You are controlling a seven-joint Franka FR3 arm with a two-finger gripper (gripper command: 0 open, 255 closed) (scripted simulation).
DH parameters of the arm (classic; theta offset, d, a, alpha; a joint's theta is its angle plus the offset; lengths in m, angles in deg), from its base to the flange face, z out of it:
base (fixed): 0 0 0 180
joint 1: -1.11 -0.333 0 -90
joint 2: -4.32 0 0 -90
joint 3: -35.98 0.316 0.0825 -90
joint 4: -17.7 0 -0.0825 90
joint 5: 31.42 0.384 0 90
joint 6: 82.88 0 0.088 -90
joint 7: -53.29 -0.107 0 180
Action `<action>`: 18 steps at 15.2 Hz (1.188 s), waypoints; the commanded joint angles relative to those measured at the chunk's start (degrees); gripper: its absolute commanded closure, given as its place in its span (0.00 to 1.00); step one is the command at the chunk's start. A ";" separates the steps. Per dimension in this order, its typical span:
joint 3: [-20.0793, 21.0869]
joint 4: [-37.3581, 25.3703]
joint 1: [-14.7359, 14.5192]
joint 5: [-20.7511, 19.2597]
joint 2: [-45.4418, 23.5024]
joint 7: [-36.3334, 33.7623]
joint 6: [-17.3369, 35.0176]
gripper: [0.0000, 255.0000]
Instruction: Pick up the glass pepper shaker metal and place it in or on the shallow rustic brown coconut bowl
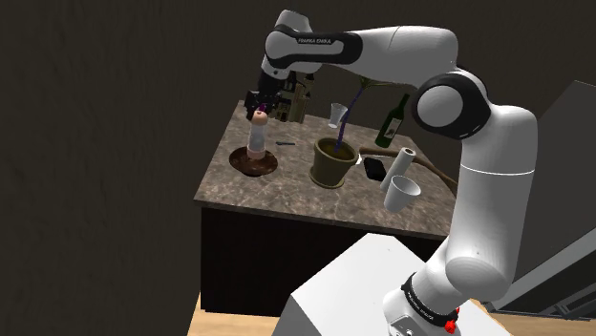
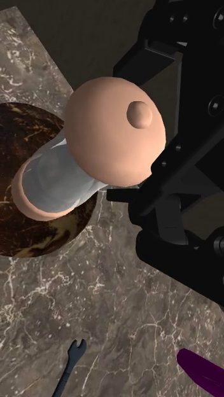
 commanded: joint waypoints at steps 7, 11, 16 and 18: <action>0.03 0.76 -0.06 0.04 -0.42 0.09 1.22 1.00; 0.03 0.78 -0.06 0.04 -0.41 0.09 1.22 0.00; -0.07 -1.21 0.19 -0.03 0.76 0.00 -1.95 0.00; -0.15 -3.36 0.41 -0.08 1.57 -0.08 -4.92 0.00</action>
